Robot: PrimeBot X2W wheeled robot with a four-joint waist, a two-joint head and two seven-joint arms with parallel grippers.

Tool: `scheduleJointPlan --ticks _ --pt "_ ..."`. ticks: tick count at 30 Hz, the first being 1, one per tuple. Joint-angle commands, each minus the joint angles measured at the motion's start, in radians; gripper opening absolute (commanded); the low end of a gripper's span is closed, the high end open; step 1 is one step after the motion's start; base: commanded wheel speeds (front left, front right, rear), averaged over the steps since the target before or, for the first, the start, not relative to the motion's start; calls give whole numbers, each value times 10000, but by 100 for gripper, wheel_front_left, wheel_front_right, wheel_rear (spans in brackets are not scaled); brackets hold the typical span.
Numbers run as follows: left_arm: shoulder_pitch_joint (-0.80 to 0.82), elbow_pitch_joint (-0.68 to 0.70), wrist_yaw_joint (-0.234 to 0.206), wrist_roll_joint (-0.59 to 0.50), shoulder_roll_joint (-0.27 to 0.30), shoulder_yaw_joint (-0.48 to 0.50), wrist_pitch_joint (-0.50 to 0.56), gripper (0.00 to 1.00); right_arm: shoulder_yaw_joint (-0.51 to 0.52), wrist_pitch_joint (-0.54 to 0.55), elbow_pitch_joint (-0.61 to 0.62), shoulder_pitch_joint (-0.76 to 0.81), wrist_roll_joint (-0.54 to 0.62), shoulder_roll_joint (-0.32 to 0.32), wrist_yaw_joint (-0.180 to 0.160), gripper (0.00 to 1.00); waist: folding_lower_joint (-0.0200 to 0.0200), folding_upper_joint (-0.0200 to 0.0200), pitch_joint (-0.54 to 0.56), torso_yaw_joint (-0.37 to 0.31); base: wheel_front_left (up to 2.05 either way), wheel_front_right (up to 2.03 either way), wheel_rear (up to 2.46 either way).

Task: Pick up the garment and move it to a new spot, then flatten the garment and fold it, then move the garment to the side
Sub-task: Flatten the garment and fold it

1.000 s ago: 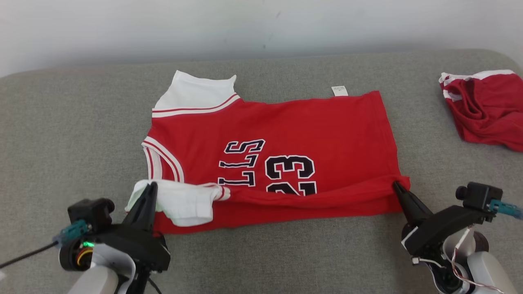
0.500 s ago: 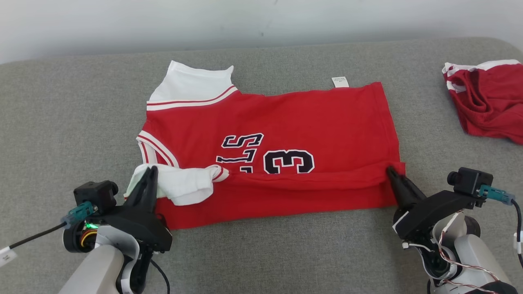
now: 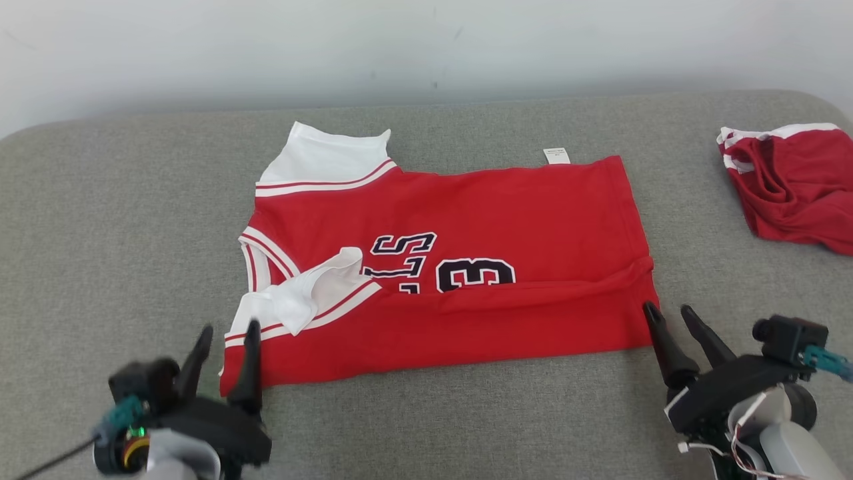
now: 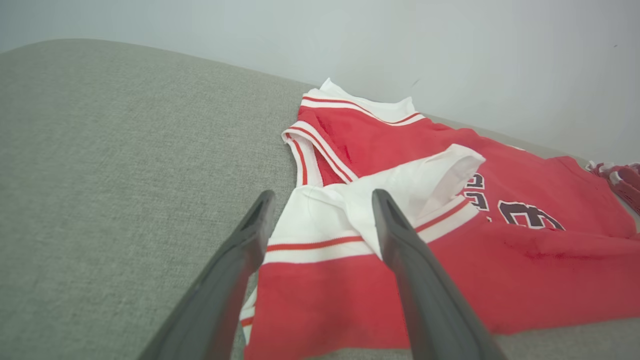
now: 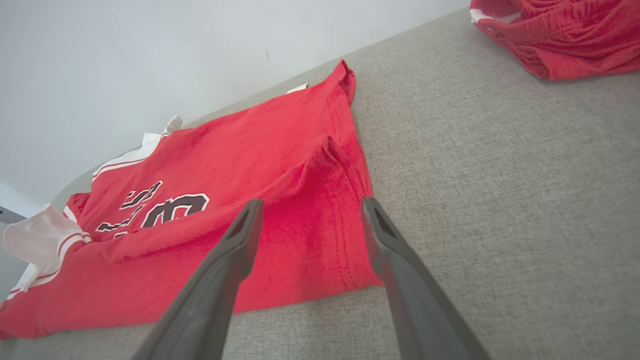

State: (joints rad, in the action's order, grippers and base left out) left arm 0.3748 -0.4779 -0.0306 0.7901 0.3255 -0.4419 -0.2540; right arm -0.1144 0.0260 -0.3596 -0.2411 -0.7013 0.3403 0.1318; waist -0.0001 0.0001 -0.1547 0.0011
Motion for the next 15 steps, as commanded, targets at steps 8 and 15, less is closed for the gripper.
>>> scheduleJointPlan --ticks 8,15 --pt "-1153 252 -334 -282 11 -101 -81 100 -25 -459 -421 189 307 216 -30 100 1 -1 -110 135 0 0 0" --pt "-858 -309 -375 -248 -140 -172 5 100 -226 -761 -1306 -306 757 226 -30 100 1 -1 -312 139 0 0 0"
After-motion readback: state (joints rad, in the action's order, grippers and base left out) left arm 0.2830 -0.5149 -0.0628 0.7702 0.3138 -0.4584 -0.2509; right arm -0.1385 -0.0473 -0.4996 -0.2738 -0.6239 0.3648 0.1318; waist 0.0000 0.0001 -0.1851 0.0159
